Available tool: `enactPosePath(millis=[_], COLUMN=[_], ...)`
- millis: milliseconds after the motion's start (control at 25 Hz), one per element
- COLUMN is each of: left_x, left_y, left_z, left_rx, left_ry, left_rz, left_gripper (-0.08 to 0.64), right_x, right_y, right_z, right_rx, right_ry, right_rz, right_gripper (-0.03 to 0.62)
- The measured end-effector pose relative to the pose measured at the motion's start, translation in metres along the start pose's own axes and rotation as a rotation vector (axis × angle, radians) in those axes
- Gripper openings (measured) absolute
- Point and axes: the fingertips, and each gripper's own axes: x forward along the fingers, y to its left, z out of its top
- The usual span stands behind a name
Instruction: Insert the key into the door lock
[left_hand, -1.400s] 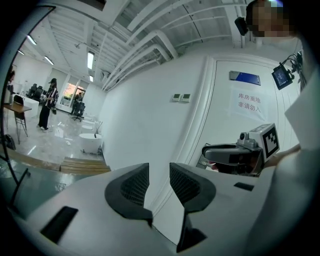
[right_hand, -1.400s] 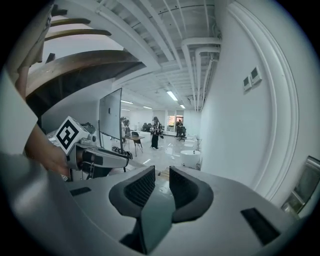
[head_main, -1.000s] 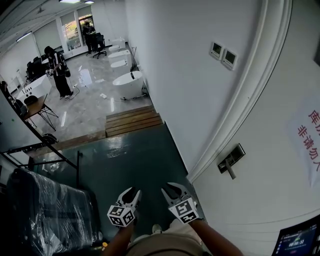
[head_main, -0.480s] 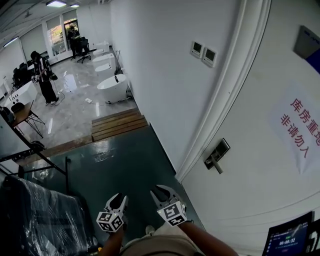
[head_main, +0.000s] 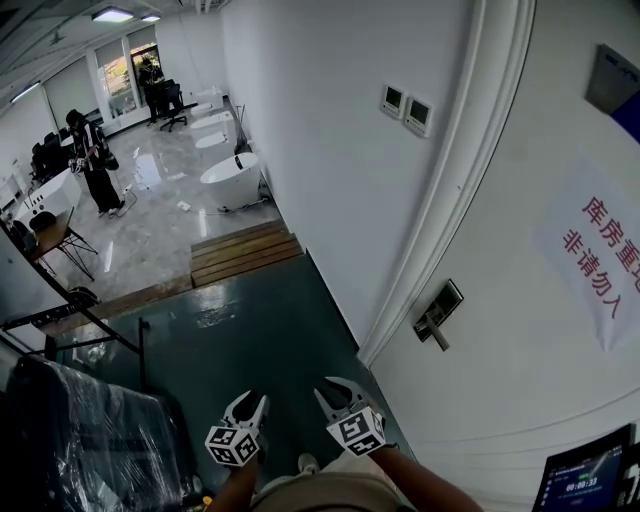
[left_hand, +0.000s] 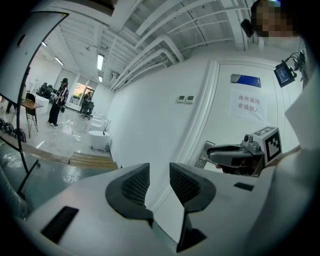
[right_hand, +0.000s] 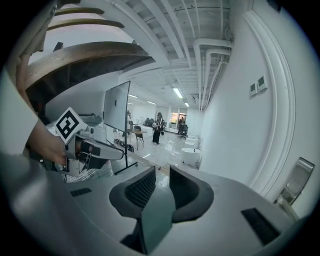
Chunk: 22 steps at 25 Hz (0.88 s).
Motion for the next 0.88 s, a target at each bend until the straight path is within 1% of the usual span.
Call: enactPosePath(millis=[240, 440, 880], left_x=[0.002, -0.001, -0.001], left_y=[-0.012, -0.017, -0.029], left_z=[-0.005, -0.009, -0.015], left_rx=[-0.002, -0.005, -0.009], left_ry=[0.006, 0.015, 0.026], left_rz=[-0.020, -0.036, -0.072], left_gripper=[0.121, 0.121, 0.121], right_x=[-0.009, -0.016, -0.033], right_y=[-0.007, -0.011, -0.014], right_z=[-0.003, -0.008, -0.021], right_rx=[0.001, 0.023, 0.046], right_ry=[-0.009, -0.003, 0.006], right_rz=[-0.029, -0.059, -0.087], right_gripper=[0.087, 0.087, 0.087])
